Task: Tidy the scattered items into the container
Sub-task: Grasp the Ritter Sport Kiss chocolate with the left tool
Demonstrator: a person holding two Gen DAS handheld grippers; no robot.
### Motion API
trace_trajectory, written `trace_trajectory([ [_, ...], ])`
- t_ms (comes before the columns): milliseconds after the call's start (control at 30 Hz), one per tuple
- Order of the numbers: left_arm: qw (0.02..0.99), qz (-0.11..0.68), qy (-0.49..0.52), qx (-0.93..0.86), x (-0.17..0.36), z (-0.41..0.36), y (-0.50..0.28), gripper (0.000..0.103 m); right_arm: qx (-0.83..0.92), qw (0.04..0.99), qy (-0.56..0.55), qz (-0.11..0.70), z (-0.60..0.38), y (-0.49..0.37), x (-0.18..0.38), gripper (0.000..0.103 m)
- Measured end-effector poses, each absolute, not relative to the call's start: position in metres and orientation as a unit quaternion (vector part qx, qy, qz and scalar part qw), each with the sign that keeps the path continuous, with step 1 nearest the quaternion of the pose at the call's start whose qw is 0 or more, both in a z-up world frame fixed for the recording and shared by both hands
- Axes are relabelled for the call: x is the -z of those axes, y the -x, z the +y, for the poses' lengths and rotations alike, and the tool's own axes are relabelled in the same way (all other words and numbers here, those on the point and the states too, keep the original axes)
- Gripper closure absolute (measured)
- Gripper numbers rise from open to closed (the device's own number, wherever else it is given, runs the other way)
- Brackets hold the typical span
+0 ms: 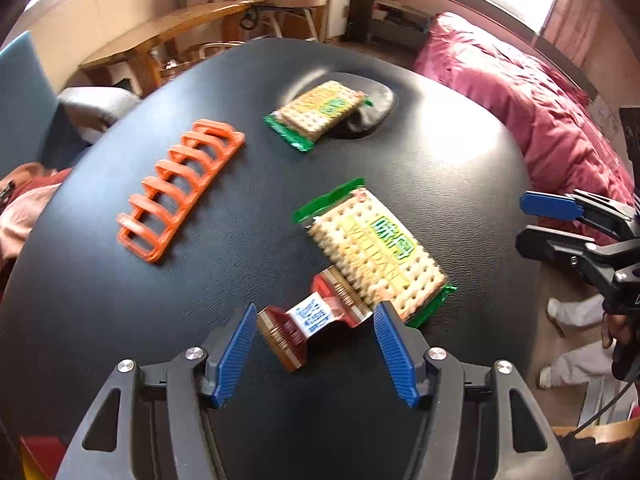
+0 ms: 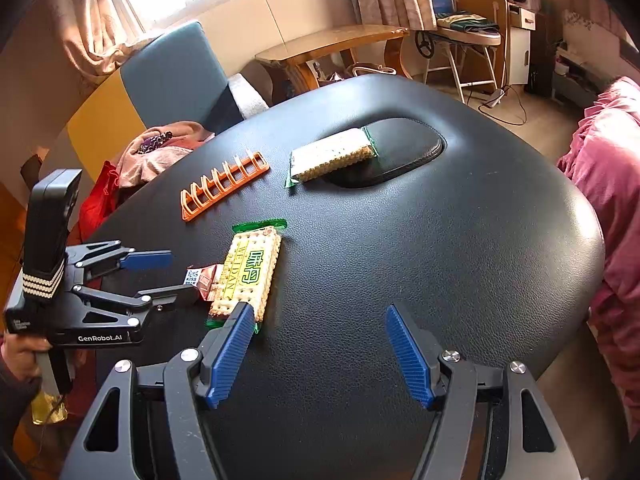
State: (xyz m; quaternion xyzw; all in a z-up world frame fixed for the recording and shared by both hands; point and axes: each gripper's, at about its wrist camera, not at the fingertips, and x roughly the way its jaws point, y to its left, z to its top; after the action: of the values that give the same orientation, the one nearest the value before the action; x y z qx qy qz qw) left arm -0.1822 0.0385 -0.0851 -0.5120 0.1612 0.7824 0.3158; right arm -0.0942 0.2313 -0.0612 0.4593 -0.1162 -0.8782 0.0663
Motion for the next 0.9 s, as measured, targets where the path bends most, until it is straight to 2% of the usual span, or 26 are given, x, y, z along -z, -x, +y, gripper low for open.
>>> trace_trajectory([
  [167,0.349,0.177,0.515,-0.763,0.087,0.056,0.177,0.040,0.871,0.059,-0.472,-0.120,0.233,0.097,0.071,0.033],
  [467,0.368,0.158,0.541,-0.740,0.095,0.046,0.161,0.041,0.870,0.048,-0.473,-0.128,0.238,0.096,0.074,0.033],
  [900,0.255,0.093,0.523,-0.808,0.086,0.025,0.156,0.040,0.875,0.055,-0.466,-0.123,0.236,0.080,0.066,0.033],
])
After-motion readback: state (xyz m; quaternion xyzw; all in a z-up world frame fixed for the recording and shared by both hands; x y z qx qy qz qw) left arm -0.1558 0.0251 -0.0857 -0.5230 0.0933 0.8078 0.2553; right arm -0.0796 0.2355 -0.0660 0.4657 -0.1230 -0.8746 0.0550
